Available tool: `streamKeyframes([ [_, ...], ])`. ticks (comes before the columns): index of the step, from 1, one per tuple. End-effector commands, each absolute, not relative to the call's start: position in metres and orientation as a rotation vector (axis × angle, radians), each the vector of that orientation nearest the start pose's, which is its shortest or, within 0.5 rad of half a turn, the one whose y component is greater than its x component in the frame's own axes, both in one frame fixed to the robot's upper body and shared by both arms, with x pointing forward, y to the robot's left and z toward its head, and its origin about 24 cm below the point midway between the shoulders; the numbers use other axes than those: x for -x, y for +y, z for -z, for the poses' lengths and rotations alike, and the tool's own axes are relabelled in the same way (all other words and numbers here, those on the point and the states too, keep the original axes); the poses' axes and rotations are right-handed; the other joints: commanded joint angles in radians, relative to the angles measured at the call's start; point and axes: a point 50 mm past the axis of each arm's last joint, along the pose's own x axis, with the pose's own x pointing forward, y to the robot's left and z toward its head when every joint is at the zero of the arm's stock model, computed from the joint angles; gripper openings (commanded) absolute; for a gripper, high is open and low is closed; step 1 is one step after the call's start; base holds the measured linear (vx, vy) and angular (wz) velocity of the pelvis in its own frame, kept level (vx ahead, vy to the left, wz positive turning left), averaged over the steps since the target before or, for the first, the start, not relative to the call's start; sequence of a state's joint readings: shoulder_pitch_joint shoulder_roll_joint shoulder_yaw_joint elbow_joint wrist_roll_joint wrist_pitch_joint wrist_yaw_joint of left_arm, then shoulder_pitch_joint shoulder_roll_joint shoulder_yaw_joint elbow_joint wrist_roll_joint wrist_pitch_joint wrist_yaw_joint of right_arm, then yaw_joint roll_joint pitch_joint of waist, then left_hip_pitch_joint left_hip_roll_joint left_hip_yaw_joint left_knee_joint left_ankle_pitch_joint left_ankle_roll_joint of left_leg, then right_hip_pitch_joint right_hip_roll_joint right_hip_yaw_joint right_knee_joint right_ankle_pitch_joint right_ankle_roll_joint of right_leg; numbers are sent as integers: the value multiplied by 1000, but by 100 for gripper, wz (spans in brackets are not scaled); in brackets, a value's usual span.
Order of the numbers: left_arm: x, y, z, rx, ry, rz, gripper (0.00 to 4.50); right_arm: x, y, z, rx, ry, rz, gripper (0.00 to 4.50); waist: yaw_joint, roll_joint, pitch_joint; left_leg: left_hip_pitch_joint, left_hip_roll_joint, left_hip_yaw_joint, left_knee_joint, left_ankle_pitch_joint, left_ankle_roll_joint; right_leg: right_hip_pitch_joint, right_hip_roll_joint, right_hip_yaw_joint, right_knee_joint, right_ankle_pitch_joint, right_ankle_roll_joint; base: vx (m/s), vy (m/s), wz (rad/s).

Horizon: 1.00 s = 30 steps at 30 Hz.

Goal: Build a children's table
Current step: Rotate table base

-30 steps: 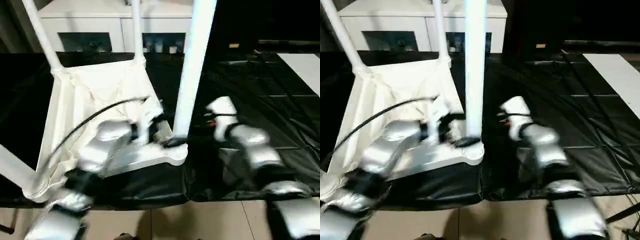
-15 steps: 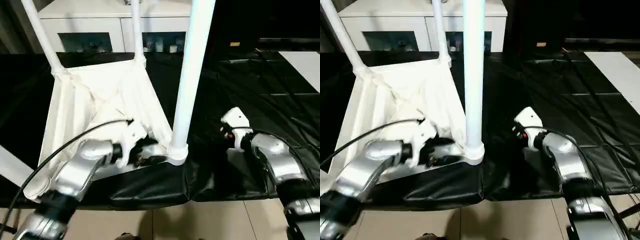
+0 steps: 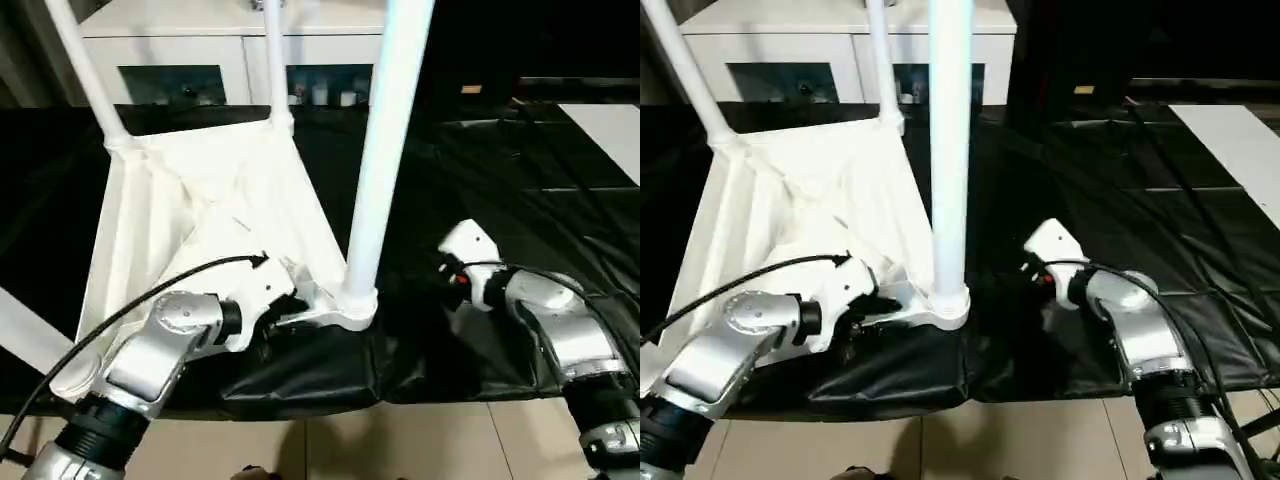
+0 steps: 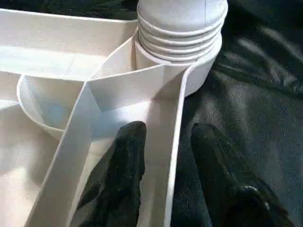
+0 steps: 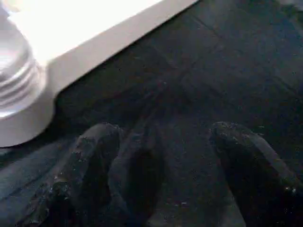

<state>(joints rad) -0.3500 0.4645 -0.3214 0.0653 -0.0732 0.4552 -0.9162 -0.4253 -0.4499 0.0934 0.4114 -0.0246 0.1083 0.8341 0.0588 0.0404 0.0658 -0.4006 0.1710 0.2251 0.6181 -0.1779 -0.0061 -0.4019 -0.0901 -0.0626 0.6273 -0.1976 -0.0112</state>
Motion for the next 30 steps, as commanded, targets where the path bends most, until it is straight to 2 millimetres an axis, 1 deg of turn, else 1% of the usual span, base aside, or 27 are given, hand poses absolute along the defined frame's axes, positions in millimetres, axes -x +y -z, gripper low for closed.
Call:
streamKeyframes([
  [1,-280,137,-56,-396,500,1110,155,-312,-189,-68,429,289,-862,355,1,0,-69,36,67,-51,-91,-309,-3,32,-63,51,-87,-228,-209,0,0,0],
  [2,-280,139,-55,-400,506,1109,148,-310,-188,-69,426,291,-881,355,2,7,-70,37,67,-52,-90,-312,-6,32,-64,51,-85,-224,-210,0,0,0],
  [3,-280,139,-55,-401,507,1109,136,-309,-187,-69,425,290,-887,355,0,4,-68,36,66,-51,-92,-316,-6,31,-61,50,-87,-225,-209,0,0,0],
  [4,-280,140,-55,-402,509,1107,124,-308,-187,-69,424,289,-900,355,0,3,-70,37,67,-51,-91,-318,-8,33,-63,51,-85,-217,-210,0,0,0],
  [5,-280,143,-55,-405,514,1098,116,-303,-185,-71,410,281,-952,355,0,6,-69,37,67,-51,-91,-319,-9,32,-63,51,-85,-216,-212,0,0,0],
  [6,-281,144,-55,-405,516,1096,111,-301,-184,-72,404,278,-972,355,1,4,-70,37,67,-51,-91,-321,-9,34,-63,51,-86,-213,-210,0,0,0],
  [7,-281,146,-55,-406,517,1093,103,-300,-184,-73,397,277,-988,355,3,5,-71,37,68,-52,-91,-320,-6,33,-64,52,-84,-204,-212,0,0,0],
  [8,-281,147,-55,-405,520,1091,90,-298,-184,-73,393,280,-1005,355,2,3,-71,36,68,-52,-91,-315,-2,34,-64,50,-84,-196,-217,0,0,0],
  [9,-280,148,-54,-402,522,1089,78,-296,-184,-73,395,284,-1020,355,2,3,-70,35,68,-52,-91,-316,-1,34,-64,50,-84,-198,-218,0,0,0],
  [10,-280,149,-54,-399,524,1088,71,-294,-185,-73,397,287,-1034,355,2,4,-70,35,68,-52,-91,-315,0,35,-65,50,-84,-202,-221,0,0,0],
  [12,-280,150,-53,-397,529,1086,59,-292,-185,-73,392,290,-1060,355,3,2,-70,36,68,-51,-90,-323,-2,34,-66,50,-87,-219,-222,0,0,0],
  [16,-279,151,-51,-387,538,1088,14,-290,-182,-77,377,275,-1098,355,2,1,-70,33,68,-53,-90,-311,3,35,-67,51,-86,-229,-215,0,0,0],
  [18,-279,150,-50,-375,531,1094,7,-290,-179,-79,353,264,-1116,355,2,2,-71,35,67,-53,-89,-307,6,35,-68,51,-86,-227,-217,0,0,0],
  [20,-280,148,-49,-362,520,1103,2,-291,-175,-80,340,259,-1132,355,0,1,-73,33,67,-53,-88,-292,12,36,-65,50,-83,-201,-222,0,0,0],
  [21,-280,147,-48,-354,516,1110,2,-291,-173,-79,339,259,-1138,355,0,3,-73,32,67,-53,-87,-287,15,36,-66,50,-83,-196,-224,0,0,0],
  [22,-280,146,-48,-345,511,1118,2,-292,-171,-79,339,259,-1146,355,0,2,-73,33,66,-52,-86,-286,18,35,-66,49,-84,-198,-225,0,0,0],
  [24,-280,145,-47,-339,509,1121,2,-292,-168,-77,337,261,-1153,355,0,1,-73,31,66,-52,-85,-284,22,36,-68,50,-85,-214,-222,0,0,0],
  [25,-281,143,-46,-329,499,1130,2,-293,-164,-76,328,262,-1168,355,-1,0,-74,31,66,-52,-85,-281,23,37,-68,50,-85,-223,-219,0,0,0],
  [28,-283,140,-46,-333,484,1138,2,-293,-155,-72,328,268,-1188,355,-3,3,-74,32,66,-52,-85,-288,21,33,-68,49,-88,-254,-210,0,0,0],
  [29,-283,139,-46,-333,482,1140,2,-294,-154,-71,327,268,-1187,355,-3,1,-74,32,66,-52,-85,-289,22,33,-68,49,-88,-262,-207,0,0,0],
  [30,-283,138,-47,-333,478,1144,2,-298,-151,-71,330,262,-1167,355,-3,2,-74,32,66,-52,-85,-291,22,32,-68,50,-89,-269,-205,0,0,0],
])
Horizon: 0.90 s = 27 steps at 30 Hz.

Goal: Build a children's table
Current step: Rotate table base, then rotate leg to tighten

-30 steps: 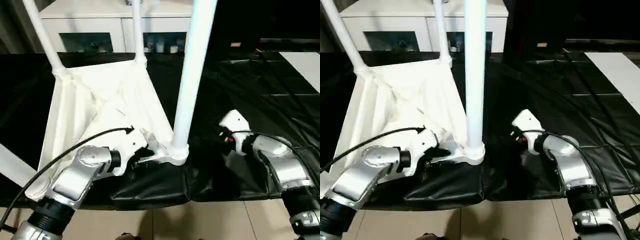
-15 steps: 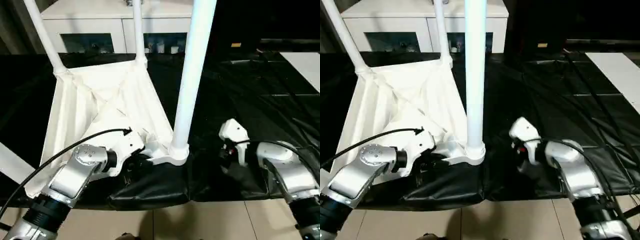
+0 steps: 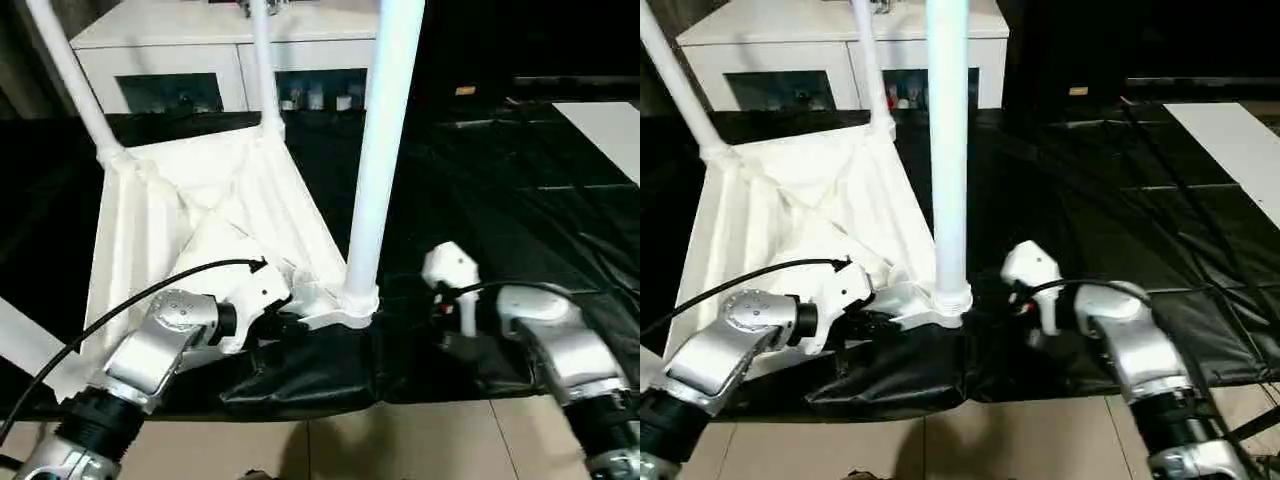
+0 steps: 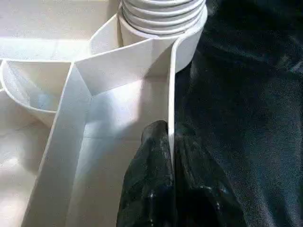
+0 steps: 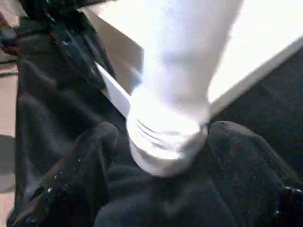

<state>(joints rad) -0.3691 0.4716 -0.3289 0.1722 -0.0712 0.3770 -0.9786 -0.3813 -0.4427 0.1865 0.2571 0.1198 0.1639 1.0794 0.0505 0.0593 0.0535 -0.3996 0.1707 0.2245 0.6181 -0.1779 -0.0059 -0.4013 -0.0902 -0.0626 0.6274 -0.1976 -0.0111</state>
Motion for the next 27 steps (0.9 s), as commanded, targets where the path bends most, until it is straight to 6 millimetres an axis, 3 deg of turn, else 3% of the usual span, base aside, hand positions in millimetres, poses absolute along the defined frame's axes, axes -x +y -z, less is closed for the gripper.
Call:
streamKeyframes([
  [1,-284,138,-48,-333,475,1147,2,-300,-148,-70,327,258,-1154,355,4,-17,-62,31,66,-52,-87,-290,17,30,-68,49,-89,-278,-204,0,0,0],
  [6,-286,137,-49,-336,467,1151,2,-307,-140,-68,317,258,-1142,355,9,-12,-64,35,66,-50,-87,-289,5,28,-67,51,-87,-261,-199,0,0,0],
  [9,-287,138,-49,-339,464,1150,2,-309,-135,-66,310,263,-1139,355,10,-14,-65,32,65,-50,-86,-275,9,30,-67,50,-84,-237,-207,0,0,0],
  [18,-288,139,-48,-343,466,1141,2,-307,-133,-63,322,285,-1176,355,11,-15,-63,33,66,-51,-88,-298,2,29,-69,51,-88,-285,-190,0,0,0],
  [19,-288,139,-48,-343,466,1141,0,-307,-134,-62,323,290,-1177,326,10,-14,-63,33,66,-51,-88,-296,3,29,-69,52,-88,-284,-190,0,0,0],
  [21,-288,139,-48,-343,466,1141,0,-308,-134,-61,324,291,-1178,326,10,-14,-63,33,66,-51,-88,-297,3,28,-68,51,-89,-284,-192,0,0,0],
  [27,-289,140,-48,-345,467,1141,0,-306,-137,-58,340,314,-1186,270,11,-14,-64,32,66,-51,-87,-287,6,29,-68,51,-87,-269,-195,0,0,0],
])
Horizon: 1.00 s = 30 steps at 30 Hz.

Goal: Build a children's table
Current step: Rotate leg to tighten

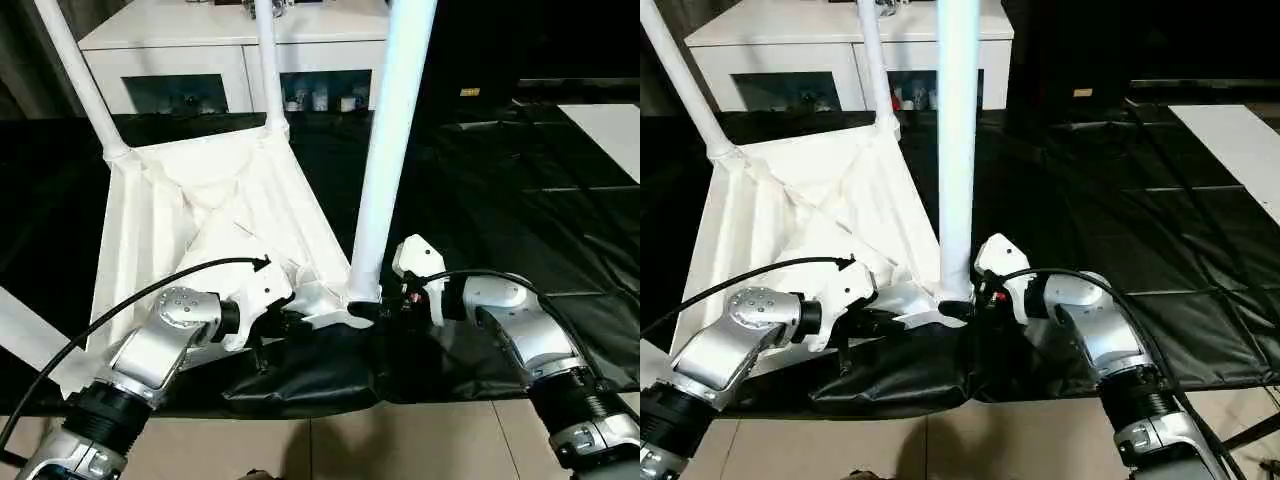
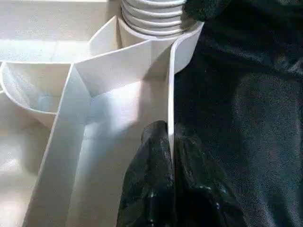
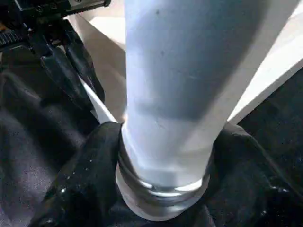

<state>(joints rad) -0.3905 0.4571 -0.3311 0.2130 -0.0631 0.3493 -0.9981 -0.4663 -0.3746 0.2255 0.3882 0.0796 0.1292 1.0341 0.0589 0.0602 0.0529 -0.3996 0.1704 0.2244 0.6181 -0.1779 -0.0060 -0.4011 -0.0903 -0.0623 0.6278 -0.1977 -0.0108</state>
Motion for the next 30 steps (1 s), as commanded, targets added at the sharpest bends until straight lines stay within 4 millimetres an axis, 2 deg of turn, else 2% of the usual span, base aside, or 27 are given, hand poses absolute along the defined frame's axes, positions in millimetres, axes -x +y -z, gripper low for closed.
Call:
streamKeyframes([
  [1,-289,140,-48,-345,467,1141,0,-307,-137,-58,338,316,-1184,270,2,-13,-63,32,66,-51,-87,-289,8,29,-68,50,-87,-269,-196,0,0,0],
  [10,-290,143,-47,-345,473,1133,0,-305,-136,-52,328,334,-1190,263,2,-15,-62,34,67,-51,-89,-306,2,27,-69,51,-90,-296,-190,0,0,0],
  [12,-292,143,-46,-335,475,1102,0,-309,-136,-49,317,347,-1125,263,1,-16,-62,33,67,-51,-89,-295,3,27,-68,51,-89,-284,-193,0,0,0],
  [13,-295,143,-45,-327,474,1064,0,-314,-136,-46,311,357,-1050,262,-1,-17,-60,31,65,-51,-90,-305,2,26,-67,50,-91,-300,-193,0,0,0],
  [15,-305,141,-43,-316,470,959,0,-322,-132,-40,287,367,-909,262,-9,-18,-52,35,63,-53,-93,-355,-16,21,-68,50,-99,-389,-181,0,0,0],
  [17,-315,138,-42,-298,460,861,0,-326,-125,-37,254,368,-804,262,-20,-21,-51,42,61,-63,-95,-415,-59,21,-73,46,-107,-502,-144,0,0,0],
  [18,-321,135,-44,-288,448,816,0,-328,-120,-37,235,364,-767,262,-21,-22,-52,42,61,-65,-97,-417,-63,22,-73,46,-108,-508,-135,0,0,0],
  [20,-330,130,-47,-274,433,753,0,-330,-110,-36,206,367,-706,262,-25,-22,-50,47,59,-65,-97,-444,-62,14,-73,47,-117,-537,-112,0,0,0],
  [22,-336,126,-49,-266,424,714,0,-332,-105,-34,203,374,-662,262,-27,-24,-52,46,58,-66,-99,-439,-59,14,-74,47,-119,-530,-109,0,0,0],
  [23,-340,123,-50,-264,420,688,0,-334,-101,-33,207,379,-627,262,-26,-22,-53,47,57,-67,-99,-436,-58,15,-75,46,-119,-522,-109,0,0,0],
  [24,-344,119,-52,-269,418,661,0,-337,-97,-32,215,385,-596,262,-26,-20,-57,48,58,-65,-102,-417,-55,17,-74,46,-119,-483,-115,0,0,0],
  [25,-351,114,-53,-288,414,611,0,-341,-91,-31,235,395,-534,262,-28,-24,-58,48,56,-63,-104,-401,-52,16,-71,46,-119,-444,-125,0,0,0],
  [28,-357,106,-53,-313,410,574,0,-346,-81,-31,268,399,-469,261,-28,-24,-57,49,53,-62,-102,-399,-50,16,-73,50,-119,-424,-139,0,0,0],
  [30,-359,103,-53,-324,409,572,0,-346,-76,-31,270,406,-464,261,-25,-25,-59,45,54,-63,-103,-383,-36,20,-75,53,-118,-399,-139,0,0,0],
])
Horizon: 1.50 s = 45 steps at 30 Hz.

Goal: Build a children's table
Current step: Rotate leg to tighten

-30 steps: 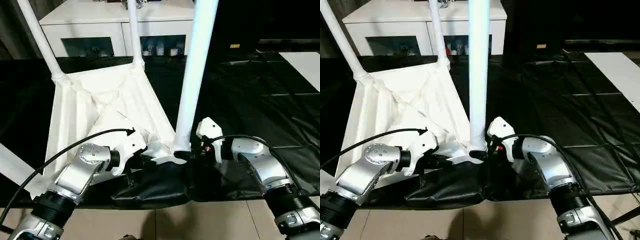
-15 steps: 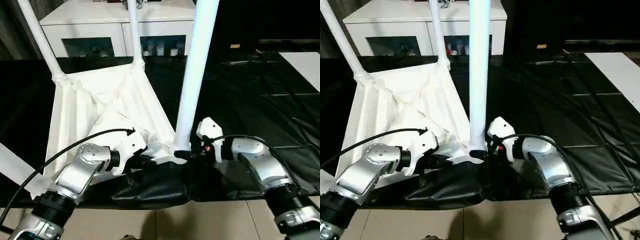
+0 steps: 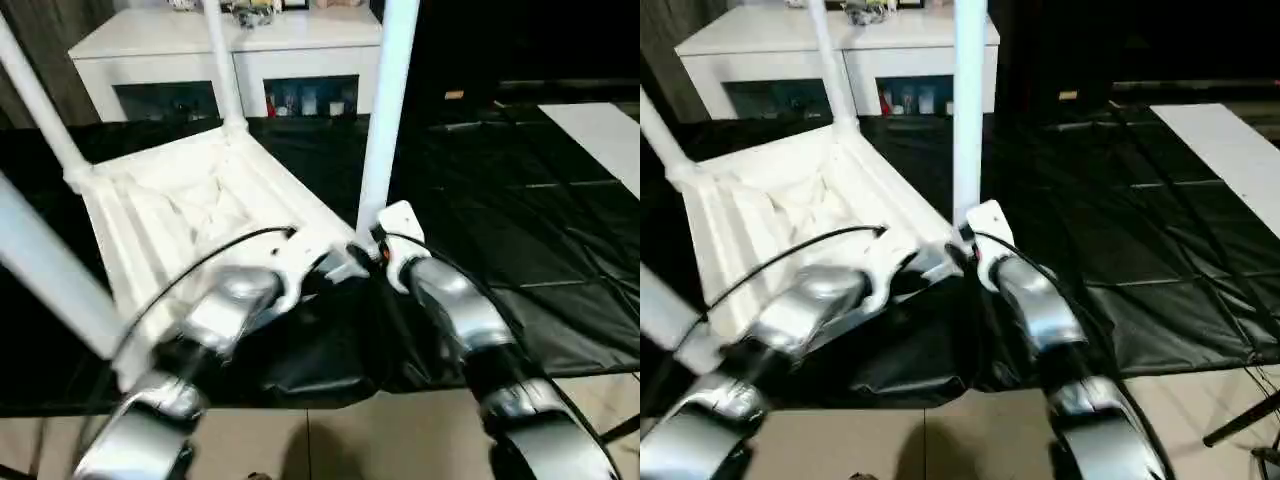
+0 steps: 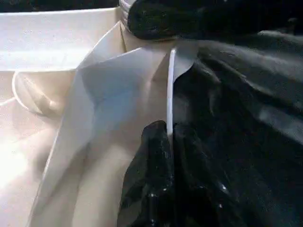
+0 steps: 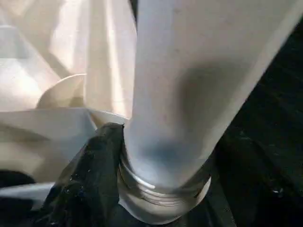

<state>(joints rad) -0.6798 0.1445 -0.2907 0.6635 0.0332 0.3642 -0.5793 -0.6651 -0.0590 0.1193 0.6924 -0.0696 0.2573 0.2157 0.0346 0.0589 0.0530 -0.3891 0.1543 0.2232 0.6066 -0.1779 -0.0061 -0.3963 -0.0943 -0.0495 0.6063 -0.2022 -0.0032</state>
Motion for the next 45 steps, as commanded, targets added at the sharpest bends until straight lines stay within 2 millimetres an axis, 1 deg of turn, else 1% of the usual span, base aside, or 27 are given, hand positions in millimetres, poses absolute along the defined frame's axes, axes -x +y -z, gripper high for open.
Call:
streamKeyframes([
  [1,-358,97,-52,-331,404,588,0,-345,-68,-31,256,404,-505,261,-1,-27,-60,31,70,-60,-92,-370,-26,17,-70,42,-94,-369,-148,0,0,0],
  [3,-357,95,-52,-338,401,614,0,-344,-62,-34,218,381,-558,261,0,-28,-58,32,70,-58,-92,-368,-16,17,-70,44,-94,-362,-153,0,0,0],
  [4,-356,94,-51,-340,402,632,0,-344,-62,-37,194,362,-575,317,2,-33,-59,32,71,-58,-90,-362,-8,18,-73,46,-95,-364,-153,0,0,0],
  [5,-356,94,-51,-340,402,632,0,-344,-62,-37,194,362,-575,331,4,-32,-60,32,71,-57,-90,-356,-5,19,-74,47,-94,-361,-153,0,0,0],
  [7,-352,96,-48,-350,410,679,0,-346,-68,-41,156,343,-592,333,6,-35,-59,30,72,-57,-89,-345,6,21,-74,47,-94,-360,-153,0,0,0],
  [8,-351,97,-47,-351,412,693,0,-347,-70,-42,151,340,-591,359,4,-34,-58,26,71,-59,-91,-344,10,24,-74,45,-93,-366,-149,0,0,0],
  [9,-346,99,-45,-362,415,746,0,-348,-76,-46,147,327,-618,359,0,-35,-57,20,72,-62,-93,-342,9,29,-74,44,-91,-369,-148,0,0,0],
  [10,-343,101,-43,-362,427,775,0,-348,-81,-48,145,316,-649,379,-3,-35,-57,10,73,-67,-98,-340,7,37,-73,40,-89,-368,-139,6,-5,-20],
  [11,-341,103,-43,-363,432,789,0,-347,-83,-50,146,311,-666,382,-4,-35,-59,13,75,-67,-99,-341,4,35,-71,39,-87,-355,-140,6,-5,-20],
  [13,-333,107,-41,-367,440,866,0,-342,-93,-54,178,295,-769,382,0,-39,-58,23,76,-62,-93,-350,6,28,-73,43,-90,-339,-156,0,0,0],
  [14,-328,109,-41,-368,448,899,0,-338,-100,-56,209,292,-832,382,5,-36,-60,28,77,-60,-90,-345,12,27,-72,43,-90,-332,-166,0,0,0],
  [15,-325,110,-41,-374,445,924,0,-336,-103,-56,223,291,-862,382,8,-38,-59,28,78,-58,-89,-338,16,25,-72,46,-90,-323,-168,0,0,0],
  [16,-320,113,-41,-372,453,963,0,-330,-111,-57,263,292,-933,382,10,-36,-59,31,77,-55,-87,-329,22,22,-70,47,-90,-311,-183,0,0,0],
  [18,-316,115,-42,-370,456,996,0,-325,-118,-57,289,296,-986,382,17,-34,-62,28,78,-52,-85,-288,34,27,-69,48,-81,-244,-199,0,0,0],
  [19,-306,118,-45,-358,452,1089,0,-317,-131,-59,320,309,-1061,382,23,-33,-66,29,80,-51,-81,-264,46,28,-67,47,-74,-201,-213,55,-18,5],
  [20,-302,119,-46,-355,449,1127,0,-315,-136,-59,323,314,-1077,382,26,-35,-68,25,79,-47,-78,-218,65,31,-65,47,-67,-142,-229,55,-18,5],
  [21,-297,120,-49,-359,433,1180,0,-313,-140,-60,326,319,-1092,382,32,-33,-68,27,78,-48,-77,-202,73,30,-64,45,-65,-123,-237,56,-16,4],
  [22,-292,121,-51,-350,435,1227,0,-311,-144,-61,329,327,-1111,382,34,-33,-70,23,78,-46,-73,-165,91,33,-63,43,-59,-81,-253,0,0,0],
  [23,-292,121,-51,-350,435,1227,0,-311,-144,-61,329,327,-1111,382,38,-31,-70,23,80,-45,-73,-146,102,31,-62,41,-56,-62,-264,0,0,0],
  [24,-286,123,-54,-335,434,1282,0,-308,-148,-62,332,335,-1139,382,39,-30,-69,24,80,-45,-72,-143,104,31,-61,40,-56,-63,-267,0,0,0],
  [27,-283,123,-56,-319,430,1318,0,-306,-148,-62,334,343,-1167,382,50,-29,-67,27,82,-44,-75,-170,93,28,-60,39,-59,-111,-263,0,0,0],
  [28,-283,124,-57,-327,427,1319,0,-303,-148,-63,340,351,-1205,382,51,-28,-63,29,83,-45,-78,-201,78,26,-61,40,-64,-151,-258,0,0,0],
  [29,-284,124,-58,-333,425,1312,0,-301,-147,-62,340,360,-1226,382,50,-30,-62,28,83,-47,-81,-223,62,29,-63,41,-66,-186,-247,0,0,0],
  [31,-285,125,-59,-337,423,1310,0,-300,-146,-63,342,365,-1246,382,48,-30,-60,30,84,-49,-84,-255,40,27,-62,42,-70,-225,-232,0,0,0],
  [34,-287,126,-62,-339,419,1306,0,-296,-143,-61,345,386,-1301,382,45,-31,-61,30,82,-51,-86,-269,23,28,-64,44,-71,-244,-221,0,0,0],
  [40,-289,127,-63,-346,416,1298,0,-298,-142,-60,339,392,-1289,382,49,-31,-66,28,80,-48,-79,-216,42,30,-63,44,-64,-166,-238,0,0,0],
  [45,-289,129,-62,-346,424,1302,0,-302,-141,-62,301,376,-1278,336,48,-30,-67,27,80,-48,-78,-207,48,31,-62,42,-62,-153,-246,0,0,0],
])
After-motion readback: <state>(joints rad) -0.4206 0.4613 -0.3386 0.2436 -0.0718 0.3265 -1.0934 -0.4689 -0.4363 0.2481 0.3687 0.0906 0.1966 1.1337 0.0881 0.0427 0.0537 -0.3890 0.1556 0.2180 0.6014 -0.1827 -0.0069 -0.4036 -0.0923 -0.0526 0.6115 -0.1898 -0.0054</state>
